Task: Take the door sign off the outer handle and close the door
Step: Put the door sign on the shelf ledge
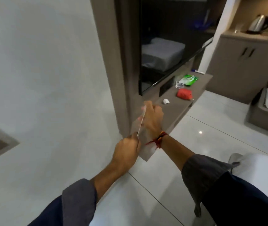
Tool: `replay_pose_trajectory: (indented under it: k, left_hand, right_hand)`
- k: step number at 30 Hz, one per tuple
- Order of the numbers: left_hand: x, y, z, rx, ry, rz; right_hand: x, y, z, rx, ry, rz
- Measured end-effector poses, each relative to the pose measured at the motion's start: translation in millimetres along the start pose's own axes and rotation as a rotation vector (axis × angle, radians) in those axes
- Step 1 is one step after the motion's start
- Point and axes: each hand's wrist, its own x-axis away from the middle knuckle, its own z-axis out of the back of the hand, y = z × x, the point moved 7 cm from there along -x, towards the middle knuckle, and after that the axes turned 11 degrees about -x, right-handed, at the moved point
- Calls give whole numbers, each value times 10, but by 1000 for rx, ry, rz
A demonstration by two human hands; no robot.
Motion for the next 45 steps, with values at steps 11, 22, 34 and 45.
replay_pose_trajectory:
  k: [11,22,34,45]
  left_hand:
    - [-1841,-130,-1833,769,-202,512]
    - [-2259,-286,-2592,445,-262,377]
    - [-2209,-282,-2545,313,-310,185]
    - [-1207,-854,-1529,398,-332,167]
  right_hand:
    - [-1933,1509,872,604,-455,-192]
    - [-2441,2171,803,1223,-634,-18]
    - [-2332,2014,777,1351,-686,20]
    - [-1361,1421,263,1580,-773,377]
